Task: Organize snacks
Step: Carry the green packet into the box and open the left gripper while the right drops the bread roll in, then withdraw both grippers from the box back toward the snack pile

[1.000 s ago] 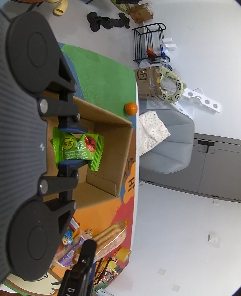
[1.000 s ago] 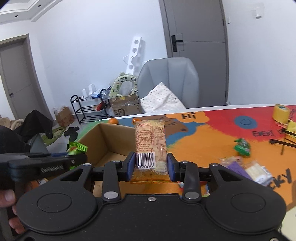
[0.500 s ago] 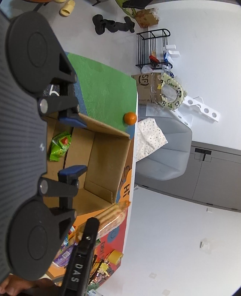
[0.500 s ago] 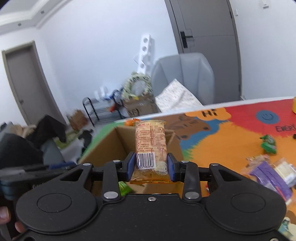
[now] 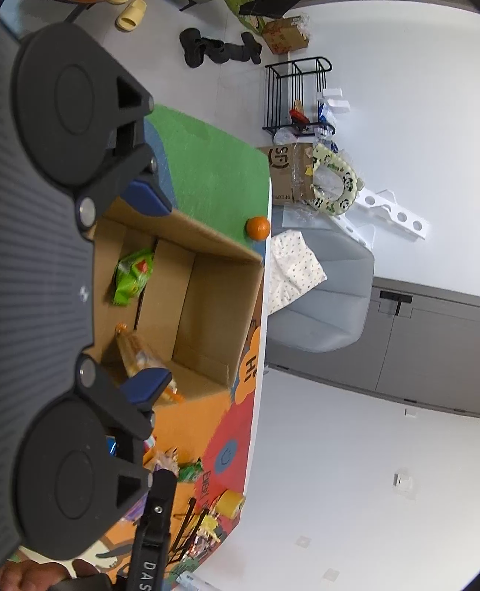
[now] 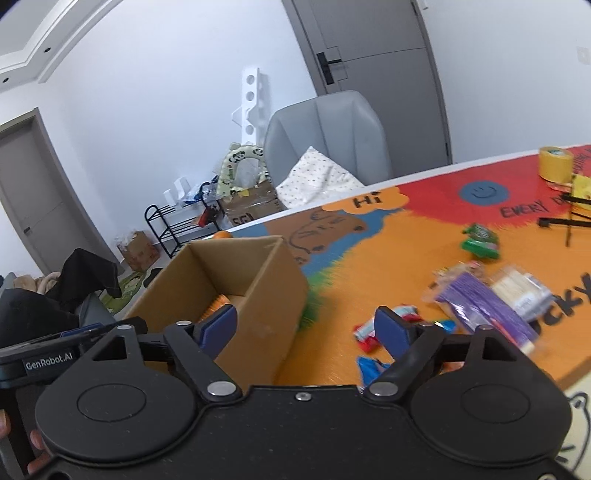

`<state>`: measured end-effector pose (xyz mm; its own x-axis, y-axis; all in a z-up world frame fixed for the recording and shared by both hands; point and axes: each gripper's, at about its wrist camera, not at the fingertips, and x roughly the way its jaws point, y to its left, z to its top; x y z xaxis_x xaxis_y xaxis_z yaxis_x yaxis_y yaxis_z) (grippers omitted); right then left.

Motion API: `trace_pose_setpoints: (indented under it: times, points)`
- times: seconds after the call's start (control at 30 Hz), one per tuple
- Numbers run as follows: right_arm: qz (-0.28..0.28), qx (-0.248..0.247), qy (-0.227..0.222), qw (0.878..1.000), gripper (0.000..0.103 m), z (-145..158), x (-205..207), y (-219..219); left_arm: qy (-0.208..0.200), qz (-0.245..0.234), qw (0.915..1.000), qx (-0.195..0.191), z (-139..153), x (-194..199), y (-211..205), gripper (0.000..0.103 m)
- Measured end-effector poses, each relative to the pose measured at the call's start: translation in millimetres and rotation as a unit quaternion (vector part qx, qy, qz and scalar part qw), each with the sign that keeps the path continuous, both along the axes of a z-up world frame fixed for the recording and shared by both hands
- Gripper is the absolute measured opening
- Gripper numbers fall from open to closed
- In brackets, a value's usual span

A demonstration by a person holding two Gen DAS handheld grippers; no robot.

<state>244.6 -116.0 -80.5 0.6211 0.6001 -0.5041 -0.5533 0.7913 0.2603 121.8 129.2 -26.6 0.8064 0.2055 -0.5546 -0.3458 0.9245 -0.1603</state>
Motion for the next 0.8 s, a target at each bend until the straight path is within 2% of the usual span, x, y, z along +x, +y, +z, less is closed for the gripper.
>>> trace_pose_setpoints:
  times: [0.37, 0.57, 0.8]
  points:
    - [-0.034, -0.008, -0.001, 0.999, 0.091, -3.6, -7.4, -49.6, -0.002, -0.038, 0.9993, -0.003, 3.4, 1.6, -43.4, 0.089]
    - [-0.047, -0.006, -0.001, 0.999, 0.102, -0.7, -12.5, -73.7, -0.005, -0.065, 0.9978, -0.012, 4.0, 2.2, -67.0, 0.089]
    - [-0.056, -0.009, 0.009, 0.998, 0.103, -4.6, -15.3, -94.1, -0.003, -0.091, 0.9958, -0.008, 3.2, 1.8, -93.6, 0.091]
